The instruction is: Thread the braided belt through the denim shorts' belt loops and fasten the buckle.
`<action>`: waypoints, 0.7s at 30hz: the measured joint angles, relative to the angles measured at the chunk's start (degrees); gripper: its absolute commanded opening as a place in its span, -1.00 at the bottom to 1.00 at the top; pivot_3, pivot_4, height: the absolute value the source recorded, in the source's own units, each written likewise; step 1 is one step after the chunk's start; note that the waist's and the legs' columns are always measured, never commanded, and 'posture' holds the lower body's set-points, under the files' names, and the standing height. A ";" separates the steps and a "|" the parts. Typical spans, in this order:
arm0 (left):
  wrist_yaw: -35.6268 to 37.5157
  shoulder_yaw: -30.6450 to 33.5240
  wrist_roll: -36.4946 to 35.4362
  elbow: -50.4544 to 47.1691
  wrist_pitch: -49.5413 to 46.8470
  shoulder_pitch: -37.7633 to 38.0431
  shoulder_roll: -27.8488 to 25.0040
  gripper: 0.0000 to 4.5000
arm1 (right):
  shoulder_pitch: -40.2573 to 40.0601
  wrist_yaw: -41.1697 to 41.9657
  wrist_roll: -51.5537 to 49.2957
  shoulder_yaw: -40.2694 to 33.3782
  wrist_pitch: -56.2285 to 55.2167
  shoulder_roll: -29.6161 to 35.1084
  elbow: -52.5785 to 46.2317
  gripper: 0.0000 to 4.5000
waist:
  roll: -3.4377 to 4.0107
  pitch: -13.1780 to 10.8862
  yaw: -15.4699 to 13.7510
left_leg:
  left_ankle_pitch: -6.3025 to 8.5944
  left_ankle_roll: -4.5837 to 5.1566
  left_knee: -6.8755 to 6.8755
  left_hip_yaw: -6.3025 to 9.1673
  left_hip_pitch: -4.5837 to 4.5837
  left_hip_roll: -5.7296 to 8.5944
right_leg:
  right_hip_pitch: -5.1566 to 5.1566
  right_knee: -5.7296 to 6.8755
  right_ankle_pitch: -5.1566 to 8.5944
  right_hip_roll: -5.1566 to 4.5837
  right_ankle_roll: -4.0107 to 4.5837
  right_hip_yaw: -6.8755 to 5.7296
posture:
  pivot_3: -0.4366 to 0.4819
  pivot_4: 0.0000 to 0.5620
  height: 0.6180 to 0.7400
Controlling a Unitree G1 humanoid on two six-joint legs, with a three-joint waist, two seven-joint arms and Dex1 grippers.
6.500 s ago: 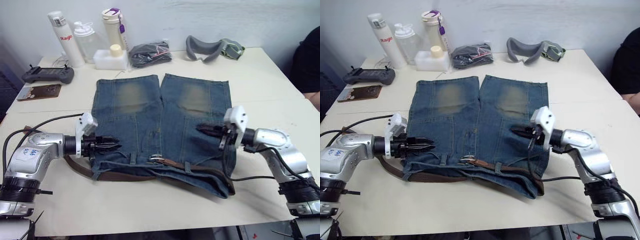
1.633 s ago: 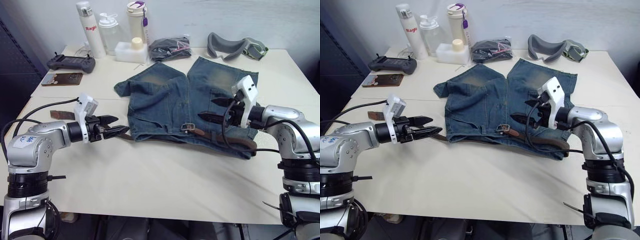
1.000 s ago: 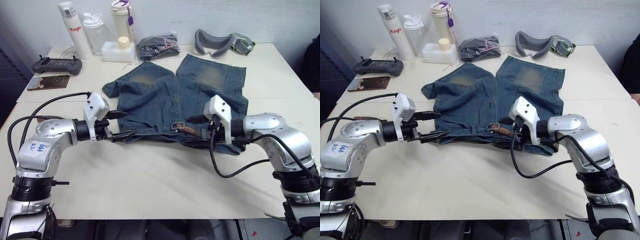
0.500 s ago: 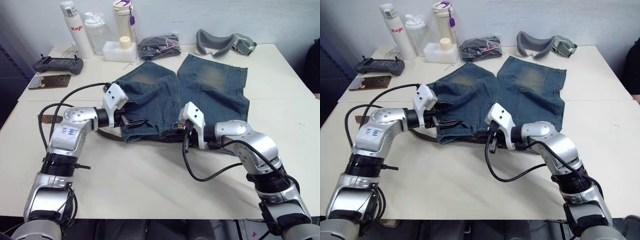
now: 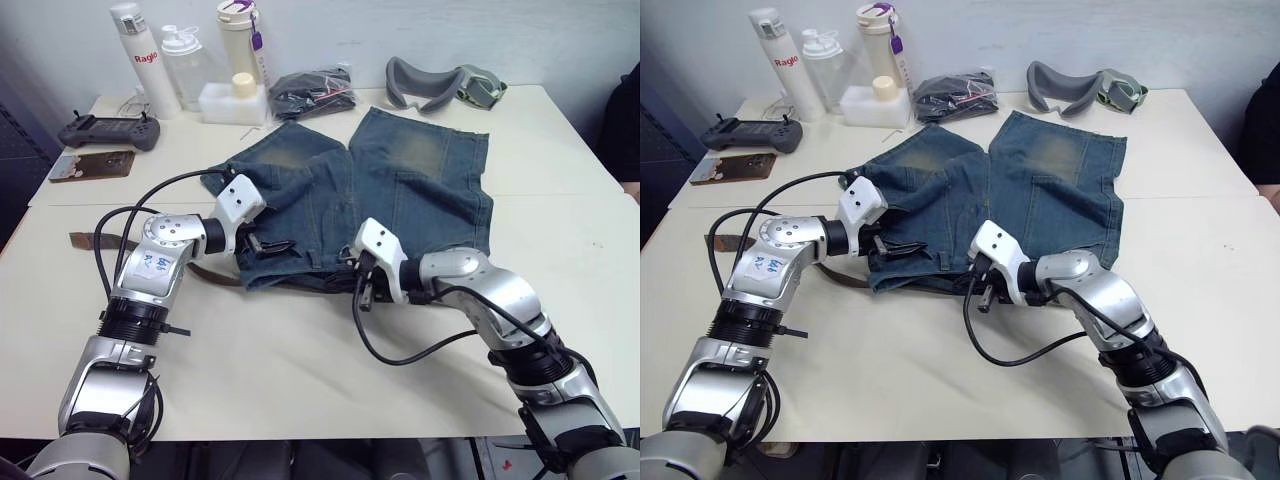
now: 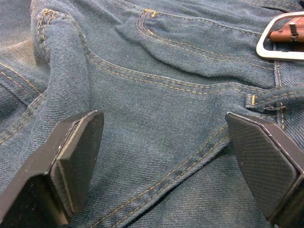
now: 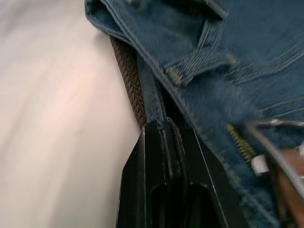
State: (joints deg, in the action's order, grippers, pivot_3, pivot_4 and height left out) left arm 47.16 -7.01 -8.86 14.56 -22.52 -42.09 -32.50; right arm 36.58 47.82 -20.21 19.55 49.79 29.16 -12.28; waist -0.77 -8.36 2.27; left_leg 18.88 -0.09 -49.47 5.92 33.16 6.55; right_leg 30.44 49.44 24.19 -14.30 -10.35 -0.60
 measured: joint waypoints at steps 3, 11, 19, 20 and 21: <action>0.02 0.03 0.15 0.00 0.01 0.00 0.00 1.00 | -0.17 0.10 0.23 0.74 -0.93 -1.02 1.02 -0.98 | -0.02 0.01 0.10 | -0.01 -0.01 0.01 0.00 -0.01 0.00 | 0.00 0.00 -0.04 0.00 -0.08 -0.01 | -0.05 -0.47 -0.62; 0.03 0.09 0.32 0.14 0.08 0.03 0.00 1.00 | -0.58 4.62 1.33 3.55 -3.94 0.40 1.57 -0.98 | -0.11 0.07 0.59 | -0.03 -0.04 0.10 0.01 -0.10 -0.01 | -0.03 0.00 -0.07 0.00 -0.13 -0.04 | -0.05 -0.47 -0.62; 1.85 -0.05 0.36 -1.35 -0.64 3.89 -0.47 1.00 | 2.78 8.81 -4.85 -4.79 -3.66 0.26 2.77 -0.98 | -0.11 0.07 0.81 | -0.05 -0.06 0.11 0.02 -0.08 -0.03 | -0.02 0.00 -0.07 0.00 -0.15 -0.09 | -0.05 -0.47 -0.62; 2.59 -0.34 0.34 -2.55 -0.83 4.72 -0.83 1.00 | 3.71 8.43 -4.67 -5.47 -3.99 0.19 3.77 -0.98 | -0.11 0.07 0.80 | -0.05 -0.06 0.13 0.03 -0.08 -0.03 | -0.02 0.00 -0.07 0.00 -0.15 -0.09 | -0.05 -0.47 -0.62; 3.61 -0.70 0.27 -4.03 -0.94 5.70 -1.45 1.00 | 4.37 7.66 -4.09 -5.96 -4.87 -0.03 5.21 -0.98 | -0.11 0.07 0.80 | -0.05 -0.07 0.14 0.07 -0.08 -0.03 | -0.02 0.00 -0.08 0.00 -0.15 -0.10 | -0.05 -0.47 -0.62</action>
State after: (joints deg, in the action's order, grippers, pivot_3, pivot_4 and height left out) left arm 50.77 -7.71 -8.59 10.53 -23.46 -36.39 -33.95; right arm 40.94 55.47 -24.29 13.59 44.93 29.14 -7.07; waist -0.89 -8.29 3.07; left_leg 18.83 -0.15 -49.33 5.98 33.08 6.52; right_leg 30.42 49.44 24.11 -14.31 -10.50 -0.70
